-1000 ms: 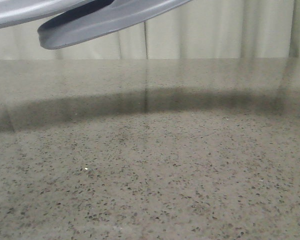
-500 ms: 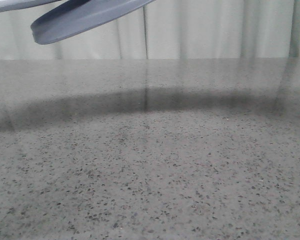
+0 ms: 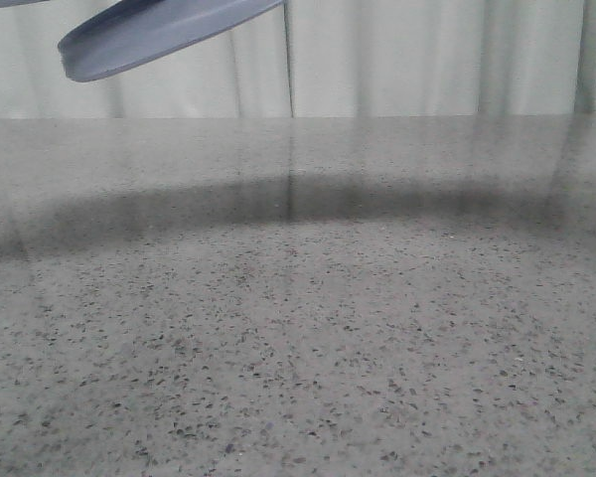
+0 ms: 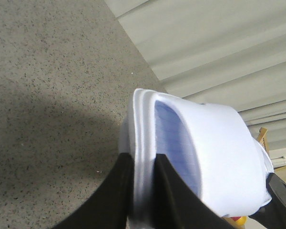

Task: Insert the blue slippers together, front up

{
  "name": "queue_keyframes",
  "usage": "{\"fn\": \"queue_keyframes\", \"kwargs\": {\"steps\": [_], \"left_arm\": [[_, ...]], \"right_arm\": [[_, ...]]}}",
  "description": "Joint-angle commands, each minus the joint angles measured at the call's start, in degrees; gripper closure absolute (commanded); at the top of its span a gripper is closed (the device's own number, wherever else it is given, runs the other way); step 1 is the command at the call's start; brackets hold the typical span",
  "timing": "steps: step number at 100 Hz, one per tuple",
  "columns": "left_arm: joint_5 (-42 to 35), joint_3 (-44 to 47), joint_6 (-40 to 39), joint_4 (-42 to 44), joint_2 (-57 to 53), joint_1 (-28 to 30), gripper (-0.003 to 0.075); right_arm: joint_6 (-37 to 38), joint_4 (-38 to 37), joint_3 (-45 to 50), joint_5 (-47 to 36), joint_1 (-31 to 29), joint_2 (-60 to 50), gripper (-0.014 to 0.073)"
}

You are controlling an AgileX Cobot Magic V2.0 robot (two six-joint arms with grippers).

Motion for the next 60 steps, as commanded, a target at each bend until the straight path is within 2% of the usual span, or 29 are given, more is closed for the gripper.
{"fn": "queue_keyframes", "kwargs": {"steps": [1, 38, 60], "left_arm": [[7.53, -2.25, 1.28, -4.8, -0.31, -0.53, 0.0704], [2.68, -2.25, 2.0, -0.81, -0.1, -0.53, 0.0705], [1.77, -2.25, 4.48, 0.46, 4.16, -0.53, 0.0705]], "right_arm": [[-0.9, 4.5, -2.08, 7.53, 0.61, -1.05, 0.0701], [-0.9, 1.56, -2.08, 5.32, 0.61, -1.05, 0.0701], [-0.9, 0.49, -0.3, 4.18, 0.61, -0.92, 0.07]]}}
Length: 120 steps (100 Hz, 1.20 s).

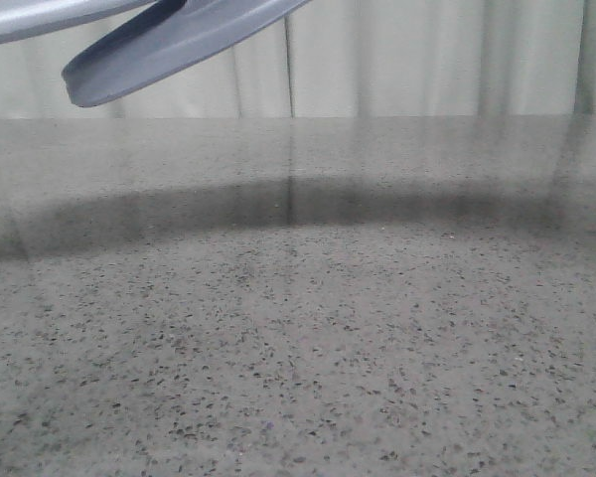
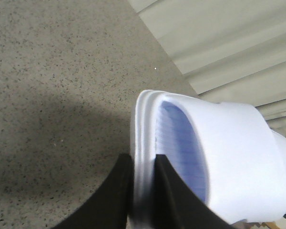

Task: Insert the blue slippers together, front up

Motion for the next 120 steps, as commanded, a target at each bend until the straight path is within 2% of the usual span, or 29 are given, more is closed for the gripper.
{"fn": "queue_keyframes", "kwargs": {"steps": [1, 64, 120], "left_arm": [[2.98, -2.25, 2.4, -3.63, 1.45, -0.57, 0.0705], [1.26, -5.61, 12.9, -4.14, 10.85, -0.57, 0.0705], [3.2, -7.08, 15.6, -3.13, 16.91, -0.57, 0.0705]], "right_arm": [[-0.4, 2.57, -0.37, 3.17, 0.47, -0.82, 0.07], [-0.4, 0.1, 0.19, 1.02, 0.47, 8.9, 0.07], [-0.4, -0.15, 0.19, -0.4, 0.47, 14.52, 0.07]]}}
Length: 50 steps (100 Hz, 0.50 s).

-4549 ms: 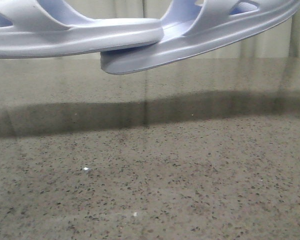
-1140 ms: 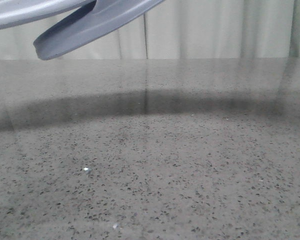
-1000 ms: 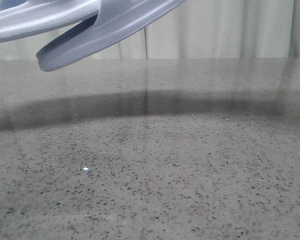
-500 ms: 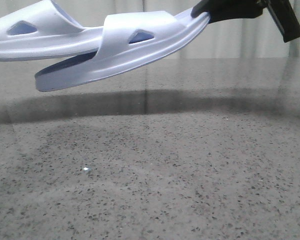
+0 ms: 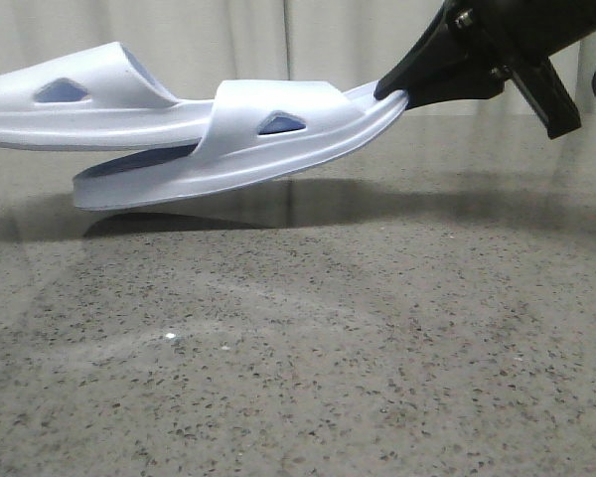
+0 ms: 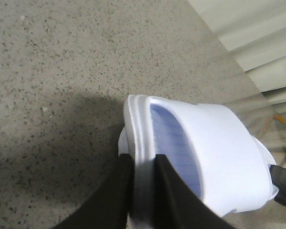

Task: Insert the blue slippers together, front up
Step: 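Lower the stacked slippers onto the table, both facing up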

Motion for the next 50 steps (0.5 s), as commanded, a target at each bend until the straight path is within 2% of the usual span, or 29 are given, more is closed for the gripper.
{"fn": "queue_keyframes", "kwargs": {"steps": [1, 50], "left_arm": [[3.42, -1.94, 1.74, -2.92, -0.2, -0.57, 0.0704], [2.83, -1.94, 4.63, -3.81, 0.19, -0.57, 0.0705]], "right_arm": [[-0.4, 1.94, -1.59, 2.38, 0.45, -1.56, 0.07], [-0.4, 1.54, -0.47, 1.24, 0.45, -1.1, 0.07]]}}
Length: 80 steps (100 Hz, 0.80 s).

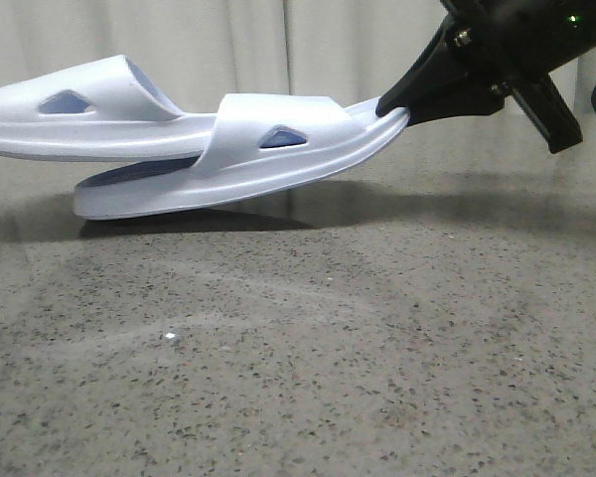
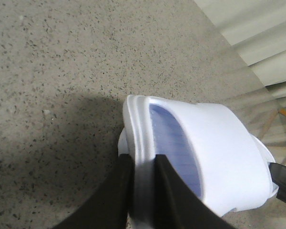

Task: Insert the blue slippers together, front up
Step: 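Lower the stacked slippers onto the table, both facing up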

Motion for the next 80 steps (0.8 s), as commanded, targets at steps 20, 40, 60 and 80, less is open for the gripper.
{"fn": "queue_keyframes", "kwargs": {"steps": [20, 40, 60, 80], "left_arm": [[2.68, -1.94, 1.81, -3.24, -0.96, -0.57, 0.0704], [2.66, -1.94, 1.9, -3.24, -0.96, -0.57, 0.0705], [2.66, -2.16, 2.03, -3.24, -0.96, -0.57, 0.0705], [2.66, -3.23, 2.03, -2.33, -0.96, -0.57, 0.0705]], "right_arm": [[-0.51, 1.88, -1.21, 1.77, 0.36, -1.72, 0.07], [-0.51, 1.88, -1.21, 0.93, 0.36, -1.72, 0.07], [-0.51, 1.88, -1.16, 0.41, 0.36, -1.69, 0.07], [-0.51, 2.74, -0.82, 0.79, 0.49, 0.09, 0.07]]}}
